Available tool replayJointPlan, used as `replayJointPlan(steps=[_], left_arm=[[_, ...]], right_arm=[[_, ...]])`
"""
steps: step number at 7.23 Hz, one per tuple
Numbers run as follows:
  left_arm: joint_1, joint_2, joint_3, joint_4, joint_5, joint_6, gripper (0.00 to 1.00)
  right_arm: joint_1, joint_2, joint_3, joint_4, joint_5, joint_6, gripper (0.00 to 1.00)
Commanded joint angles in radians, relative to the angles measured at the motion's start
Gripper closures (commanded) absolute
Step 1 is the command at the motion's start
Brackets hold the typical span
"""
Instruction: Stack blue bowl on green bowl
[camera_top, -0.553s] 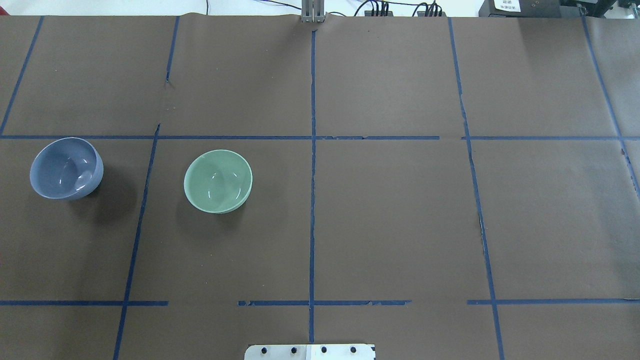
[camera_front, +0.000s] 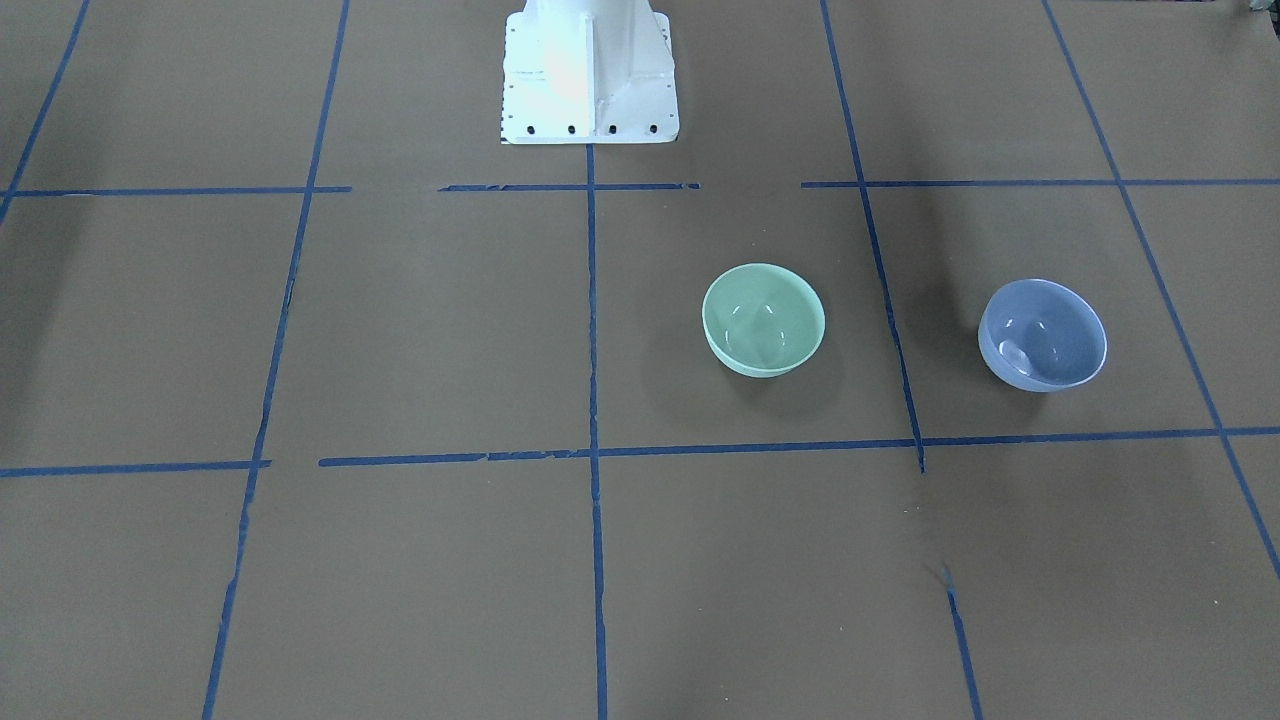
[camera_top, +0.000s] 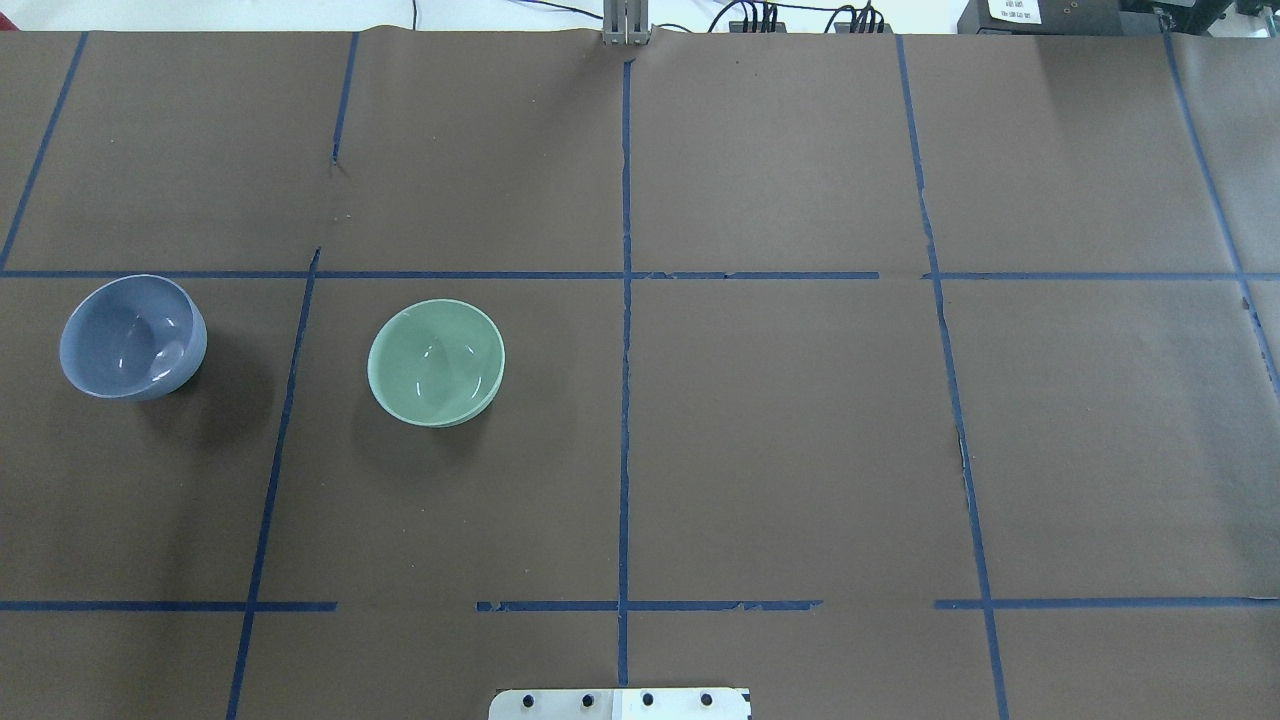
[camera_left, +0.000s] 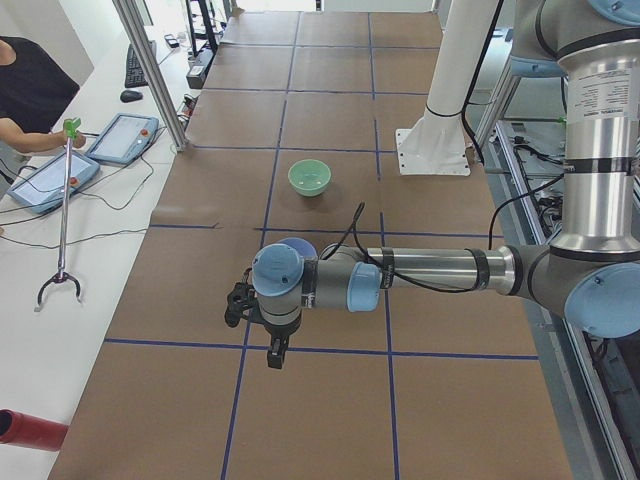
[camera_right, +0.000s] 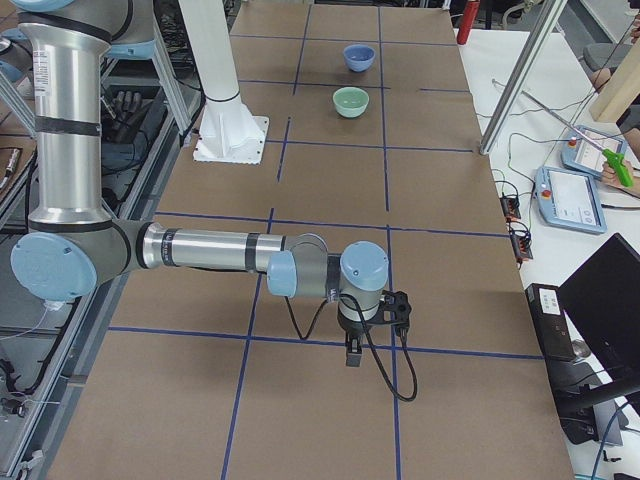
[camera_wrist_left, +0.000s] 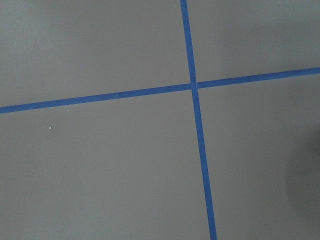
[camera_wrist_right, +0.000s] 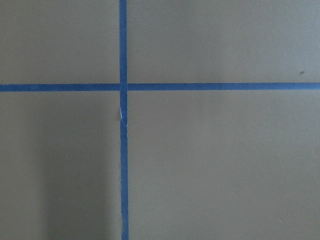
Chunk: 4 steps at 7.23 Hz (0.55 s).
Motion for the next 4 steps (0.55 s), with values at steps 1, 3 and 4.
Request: replayJointPlan(steps=[1,3,4], left_arm=[[-0.002,0.000,-0.013,-0.003,-0.040,0.001,0.00],[0.027,-0.006,-0.115,-0.017,-0.030,-0.213,0.00],[0.111,0.000,-0.160,-0.056,-0.025,-0.371,0.00]], right_arm=[[0.000,0.000,0.000,0.000,0.001,0.000,0.00],[0.000,0.000,0.000,0.000,0.000,0.000,0.00],[0.000,0.000,0.000,0.000,0.000,0.000,0.00]])
